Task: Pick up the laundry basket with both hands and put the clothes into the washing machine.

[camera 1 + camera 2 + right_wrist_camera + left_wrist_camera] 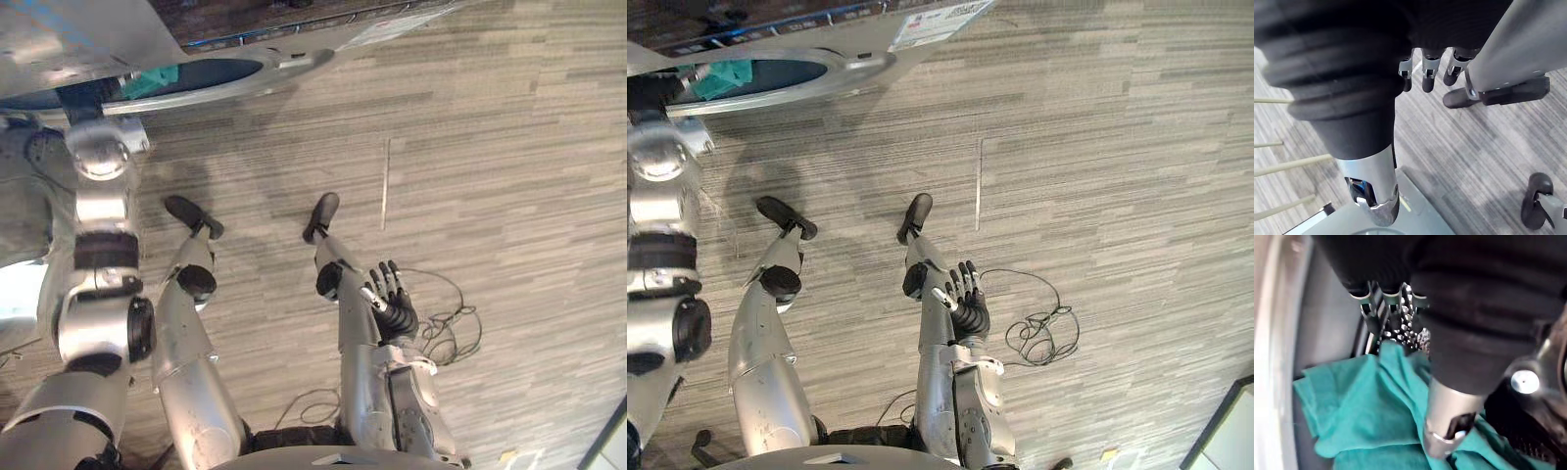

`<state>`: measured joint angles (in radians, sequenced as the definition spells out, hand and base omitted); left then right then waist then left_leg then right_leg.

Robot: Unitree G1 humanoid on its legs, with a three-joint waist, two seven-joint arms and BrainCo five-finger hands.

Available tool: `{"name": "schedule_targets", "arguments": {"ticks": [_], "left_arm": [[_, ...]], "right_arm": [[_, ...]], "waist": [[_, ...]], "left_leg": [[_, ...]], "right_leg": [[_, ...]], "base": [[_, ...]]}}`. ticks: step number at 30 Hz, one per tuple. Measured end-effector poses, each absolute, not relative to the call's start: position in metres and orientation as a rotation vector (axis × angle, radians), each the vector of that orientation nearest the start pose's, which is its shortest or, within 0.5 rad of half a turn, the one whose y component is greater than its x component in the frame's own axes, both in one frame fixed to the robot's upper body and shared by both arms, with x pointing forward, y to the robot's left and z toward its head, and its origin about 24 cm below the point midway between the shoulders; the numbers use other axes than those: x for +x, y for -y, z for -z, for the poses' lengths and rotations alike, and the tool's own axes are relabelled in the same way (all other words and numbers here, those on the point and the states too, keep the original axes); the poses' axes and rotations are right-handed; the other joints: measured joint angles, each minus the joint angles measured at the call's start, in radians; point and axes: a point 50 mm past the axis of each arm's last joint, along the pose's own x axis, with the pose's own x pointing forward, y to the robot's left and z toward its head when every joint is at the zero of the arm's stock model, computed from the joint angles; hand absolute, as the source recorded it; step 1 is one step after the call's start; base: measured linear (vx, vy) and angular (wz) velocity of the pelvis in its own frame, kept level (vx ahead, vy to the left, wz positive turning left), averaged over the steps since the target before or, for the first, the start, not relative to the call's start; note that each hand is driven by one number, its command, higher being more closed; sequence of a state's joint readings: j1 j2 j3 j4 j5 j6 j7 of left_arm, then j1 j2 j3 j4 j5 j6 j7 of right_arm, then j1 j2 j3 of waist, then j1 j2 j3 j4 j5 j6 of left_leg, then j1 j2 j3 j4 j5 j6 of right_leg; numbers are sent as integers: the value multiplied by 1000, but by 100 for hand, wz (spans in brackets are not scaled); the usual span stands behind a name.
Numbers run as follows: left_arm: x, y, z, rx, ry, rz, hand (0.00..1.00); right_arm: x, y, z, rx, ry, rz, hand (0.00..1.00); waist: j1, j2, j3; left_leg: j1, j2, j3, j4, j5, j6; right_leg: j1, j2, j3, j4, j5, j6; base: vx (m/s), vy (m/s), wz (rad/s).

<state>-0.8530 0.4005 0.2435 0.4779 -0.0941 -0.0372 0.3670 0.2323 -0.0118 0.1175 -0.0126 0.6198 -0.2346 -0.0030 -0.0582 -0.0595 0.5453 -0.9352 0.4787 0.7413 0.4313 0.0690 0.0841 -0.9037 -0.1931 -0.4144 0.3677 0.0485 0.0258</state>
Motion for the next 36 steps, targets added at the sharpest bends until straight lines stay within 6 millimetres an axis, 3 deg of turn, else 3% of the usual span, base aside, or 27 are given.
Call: {"name": "schedule_targets", "arguments": {"ticks": [4, 9, 12, 14, 16, 18, 20, 22, 23, 24, 25, 27, 29, 31, 32, 36], "left_arm": [[345, -253, -219, -14, 528, -510, 0], [331, -224, -187, 22, 511, -389, 0], [320, -200, -135, -10, 364, -305, 0], [305, -182, -89, -44, 214, -243, 0], [287, -163, -41, -76, 37, -177, 0], [260, -155, 7, -123, -152, -147, 0], [241, -154, 29, -137, -243, -149, 0], [226, -153, 42, -159, -299, -151, 0], [220, -152, 49, -164, -332, -141, 0], [219, -150, 54, -160, -353, -131, 0], [217, -149, 56, -160, -365, -123, 0], [213, -140, 61, -176, -390, -96, 0], [209, -138, 68, -174, -420, -93, 0], [206, -141, 74, -142, -451, -83, 0], [204, -145, 78, -115, -471, -75, 0], [198, -158, 84, -68, -508, -93, 0]], "right_arm": [[203, 151, -9, 570, -7, 91, 0], [202, 154, -5, 537, -27, 100, 0], [205, 157, -5, 519, -33, 110, 0], [211, 160, -1, 509, -55, 132, 0], [209, 168, 14, 476, -122, 167, 0], [202, 175, 30, 390, -211, 190, 0], [196, 179, 40, 354, -262, 220, 0], [188, 184, 52, 296, -323, 230, 0], [182, 186, 61, 259, -371, 232, 0], [177, 188, 69, 235, -415, 251, 0], [175, 190, 73, 222, -434, 263, 0], [161, 199, 89, 214, -522, 314, 0], [151, 204, 104, 214, -601, 350, 0], [148, 202, 113, 219, -651, 362, 0], [148, 201, 116, 203, -674, 360, 0], [147, 204, 124, 152, -741, 351, 0]], "waist": [[5, 1, 0], [22, 6, -3], [29, 23, -12], [33, 36, -20], [49, 64, -68], [54, 87, -109], [64, 87, -152], [62, 96, -200], [63, 99, -222], [58, 92, -254], [56, 89, -267], [36, 108, -304], [25, 135, -335], [17, 116, -358], [6, 105, -362], [-3, 92, -369]], "left_leg": [[2, -5, -4, -12, 0, -18], [10, -17, -8, -23, 7, -26], [25, -13, -25, 5, 6, -18], [78, -1, -41, 37, -8, -13], [136, 1, -70, 44, -31, -28], [260, -26, -88, -15, -10, -56], [345, -62, -89, -93, 27, -74], [436, -100, -88, -183, 70, -79], [489, -110, -71, -209, 56, -73], [502, -105, -54, -147, 4, -42], [502, -104, -58, -72, -16, -36], [564, -116, -145, 119, -140, -97], [581, -160, -260, 81, -189, -139], [628, -247, -296, -68, -177, -132], [644, -290, -298, -135, -139, -124], [690, -352, -299, -251, -78, -108]], "right_leg": [[-4, -6, -3, 18, -15, -10], [-4, -16, -2, 33, -26, -16], [14, -21, -9, 72, -40, -14], [67, -30, -12, 129, -88, -17], [130, -34, -17, 167, -151, -24], [261, -37, -39, 154, -178, -20], [331, -41, -47, 129, -183, -16], [421, -46, -80, 102, -189, -5], [480, -62, -110, 88, -184, -10], [523, -85, -140, 58, -180, -16], [544, -96, -148, 45, -173, -10], [645, -115, -177, -14, -137, 38], [696, -82, -176, -80, -101, 57], [723, -78, -167, -184, -49, 36], [731, -83, -145, -227, -18, 15], [734, -96, -85, -258, -2, 9]], "base": [[-57, -83, 7], [-70, -78, 5], [-39, -84, 9], [-15, -99, 13], [17, -134, 24], [71, -103, 31], [92, -57, 21], [146, -71, 38], [197, -52, 62], [168, -11, 59], [158, 42, 62], [116, 114, 46], [42, 194, 23], [-1, 219, 32], [-47, 120, 35], [-72, 60, 16]]}}
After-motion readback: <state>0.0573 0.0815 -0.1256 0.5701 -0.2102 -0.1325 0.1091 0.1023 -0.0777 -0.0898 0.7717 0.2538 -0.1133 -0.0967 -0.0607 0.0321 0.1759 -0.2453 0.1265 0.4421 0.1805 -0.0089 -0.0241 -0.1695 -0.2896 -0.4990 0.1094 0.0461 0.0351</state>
